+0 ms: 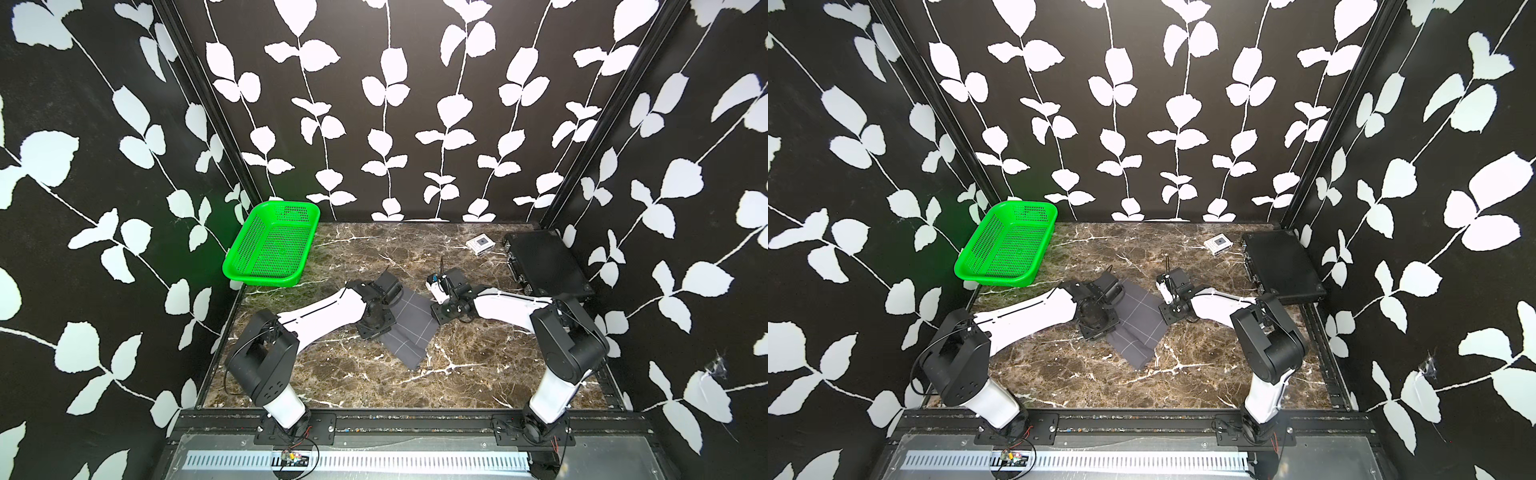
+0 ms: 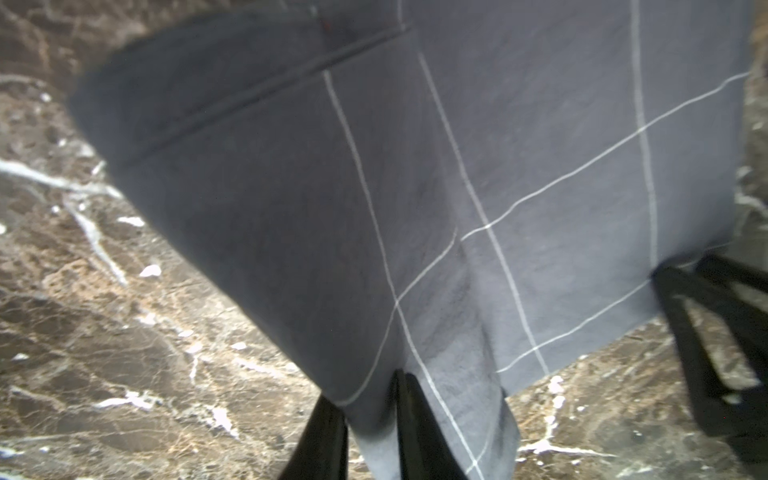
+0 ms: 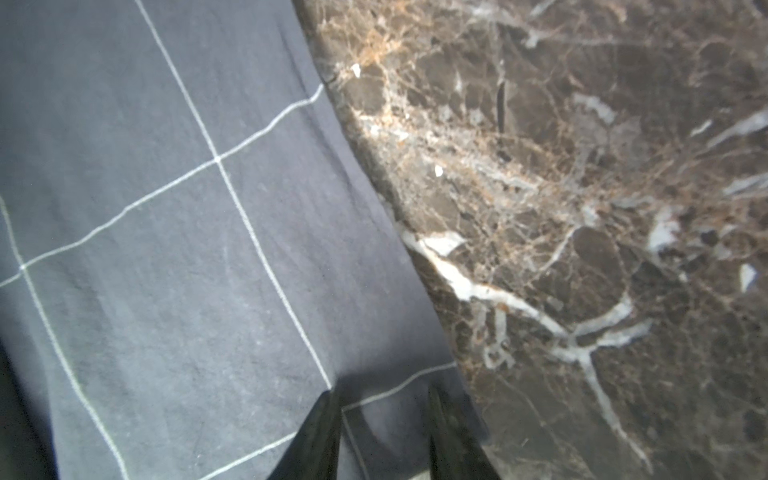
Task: Roll up the pillowcase
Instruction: Roll the pillowcase at the center of the board.
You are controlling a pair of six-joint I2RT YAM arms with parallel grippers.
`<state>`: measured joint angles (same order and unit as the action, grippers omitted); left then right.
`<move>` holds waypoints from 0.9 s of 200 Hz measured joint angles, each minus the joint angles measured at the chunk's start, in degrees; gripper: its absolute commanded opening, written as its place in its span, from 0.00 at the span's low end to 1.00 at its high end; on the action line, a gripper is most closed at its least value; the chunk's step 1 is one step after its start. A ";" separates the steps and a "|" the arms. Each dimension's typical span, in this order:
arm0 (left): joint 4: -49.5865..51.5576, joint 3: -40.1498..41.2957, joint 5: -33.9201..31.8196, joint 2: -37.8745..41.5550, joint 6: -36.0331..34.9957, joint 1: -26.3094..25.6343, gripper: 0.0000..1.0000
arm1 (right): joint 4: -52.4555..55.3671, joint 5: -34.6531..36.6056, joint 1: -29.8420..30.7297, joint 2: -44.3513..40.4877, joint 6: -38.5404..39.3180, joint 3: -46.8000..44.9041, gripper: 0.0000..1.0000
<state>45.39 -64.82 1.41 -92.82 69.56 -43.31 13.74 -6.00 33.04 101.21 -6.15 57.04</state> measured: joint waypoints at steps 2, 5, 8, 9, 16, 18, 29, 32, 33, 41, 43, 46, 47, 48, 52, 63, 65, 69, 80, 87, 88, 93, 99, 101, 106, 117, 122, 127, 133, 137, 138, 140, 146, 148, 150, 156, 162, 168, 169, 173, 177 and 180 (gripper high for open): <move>-0.07 -0.17 0.04 -0.11 0.00 0.02 0.21 | 0.02 0.00 0.02 0.00 -0.02 0.00 0.35; -0.09 -0.46 0.09 -0.26 -0.04 0.04 0.21 | 0.04 -0.02 0.02 0.00 -0.04 0.00 0.35; -0.07 -0.81 0.11 -0.46 -0.04 0.07 0.21 | 0.07 -0.02 0.04 0.00 -0.07 0.00 0.35; -0.09 -0.87 0.13 -0.50 -0.04 0.07 0.21 | 0.07 -0.02 0.04 0.00 -0.07 -0.02 0.35; -0.11 -1.55 0.24 -0.92 -0.13 0.15 0.21 | 0.11 -0.09 0.04 0.00 -0.11 -0.02 0.35; -0.11 -1.77 0.28 -1.05 -0.13 0.17 0.21 | 0.11 -0.13 0.04 0.00 -0.09 -0.02 0.35; -0.26 -2.73 0.44 -1.68 -0.17 0.28 0.21 | 0.15 -0.20 0.07 0.00 -0.13 -0.02 0.35; -0.31 -3.08 0.50 -1.90 -0.22 0.31 0.21 | 0.15 -0.24 0.09 0.00 -0.13 -0.02 0.35; -0.31 -3.15 0.52 -1.97 -0.22 0.31 0.20 | 0.15 -0.22 0.09 0.00 -0.11 -0.02 0.35; -0.33 -4.04 0.61 -2.56 -0.31 0.37 0.21 | 0.17 -0.28 0.09 0.00 -0.13 -0.04 0.35; -0.37 -4.28 0.63 -2.69 -0.35 0.39 0.21 | 0.17 -0.31 0.09 0.00 -0.15 -0.04 0.35; -0.37 -4.70 0.70 -2.97 -0.42 0.39 0.21 | 0.17 -0.35 0.09 0.00 -0.17 -0.07 0.34; -0.37 -4.76 0.72 -3.02 -0.42 0.39 0.21 | 0.17 -0.35 0.09 0.00 -0.17 -0.07 0.34; -0.39 -4.94 0.72 -3.15 -0.42 0.39 0.21 | 0.17 -0.37 0.09 0.00 -0.17 -0.07 0.35; -0.46 -5.35 0.74 -3.41 -0.50 0.42 0.21 | 0.17 -0.42 0.09 0.00 -0.28 -0.07 0.35; -0.83 -6.56 0.90 -4.28 -0.66 0.68 0.20 | 0.17 -0.46 0.09 0.00 -0.37 -0.09 0.34; -0.96 -6.75 0.94 -4.46 -0.68 0.70 0.20 | 0.17 -0.46 0.09 0.00 -0.42 -0.09 0.34; -1.14 -7.04 1.01 -4.70 -0.74 0.74 0.20 | 0.15 -0.48 0.09 0.00 -0.50 -0.11 0.34; -1.79 -7.72 1.20 -5.55 -0.94 0.98 0.18 | 0.00 -0.52 0.09 -0.04 -0.74 -0.28 0.34; -2.16 -8.07 1.29 -6.08 -1.14 1.07 0.17 | -0.20 -0.59 0.09 -0.13 -0.90 -0.48 0.34; -2.19 -8.09 1.29 -6.12 -1.18 1.07 0.16 | -0.20 -0.61 0.09 -0.13 -0.90 -0.50 0.34; -2.45 -8.28 1.42 -6.54 -1.27 1.18 0.15 | -0.24 -0.63 0.09 -0.24 -0.92 -0.61 0.34; -2.80 -8.41 1.60 -6.95 -1.46 1.33 0.14 | -0.37 -0.68 0.09 -0.37 -0.96 -0.79 0.34; -2.91 -8.46 1.66 -7.06 -1.46 1.40 0.14 | -0.37 -0.72 0.09 -0.44 -0.96 -0.85 0.34; -3.19 -8.59 1.84 -7.45 -1.62 1.55 0.13 | -0.50 -0.81 0.09 -0.52 -0.96 -1.03 0.34; -3.52 -9.25 2.38 -8.50 -1.95 1.90 0.11 | -0.79 -0.92 0.09 -0.68 -0.98 -1.33 0.34; -3.63 -9.57 2.58 -8.96 -2.14 2.03 0.10 | -0.87 -0.98 0.09 -0.74 -0.98 -1.42 0.34; -3.74 -10.01 2.75 -9.51 -2.27 2.21 0.08 | -0.96 -1.07 0.09 -0.76 -1.01 -1.49 0.34; -3.80 -10.58 2.97 -10.16 -2.62 2.29 0.07 | -1.03 -1.07 0.09 -0.76 -0.98 -1.51 0.34; -3.80 -10.97 3.10 -10.54 -2.82 2.34 0.06 | -1.05 -1.09 0.09 -0.76 -0.98 -1.51 0.34; -3.78 -11.10 3.13 -10.69 -2.80 2.36 0.05 | -1.05 -1.09 0.09 -0.76 -0.98 -1.51 0.34; -3.76 -11.32 3.19 -10.86 -3.02 2.38 0.05 | -1.05 -1.09 0.09 -0.76 -0.98 -1.51 0.34; -3.78 -11.85 3.34 -11.30 -3.23 2.40 0.03 | -1.05 -1.09 0.09 -0.76 -0.98 -1.51 0.34; -3.74 -12.02 3.39 -11.41 -3.34 2.43 0.02 | -1.05 -1.09 0.09 -0.76 -0.98 -1.51 0.34; -3.72 -12.20 3.43 -11.54 -3.50 2.49 0.01 | -1.05 -1.09 0.09 -0.76 -0.98 -1.51 0.34; -3.69 -12.79 3.58 -11.87 -3.72 2.89 0.00 | -1.05 -1.11 0.09 -0.76 -0.96 -1.51 0.34; -3.61 -13.25 3.74 -12.09 -4.04 3.08 0.00 | -1.05 -1.11 0.09 -0.76 -0.96 -1.51 0.34; -3.45 -13.77 3.74 -12.31 -4.37 3.37 0.00 | -1.05 -1.09 0.09 -0.76 -0.94 -1.51 0.34; -3.43 -13.84 3.74 -12.33 -4.44 3.39 0.00 | -1.05 -1.11 0.09 -0.76 -0.94 -1.51 0.34; -3.41 -14.03 3.72 -12.44 -4.61 3.63 0.00 | -1.07 -1.09 0.09 -0.76 -0.94 -1.53 0.34; -3.41 -14.21 3.72 -12.50 -4.79 3.85 0.00 | -1.05 -1.09 0.09 -0.76 -0.92 -1.53 0.34; -3.37 -14.29 3.72 -12.52 -4.98 4.04 0.00 | -1.05 -1.09 0.09 -0.76 -0.92 -1.53 0.34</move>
<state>42.02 -79.11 5.13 -105.34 64.58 -39.27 12.69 -7.09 33.12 100.44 -7.07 55.51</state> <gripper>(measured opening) 0.048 0.344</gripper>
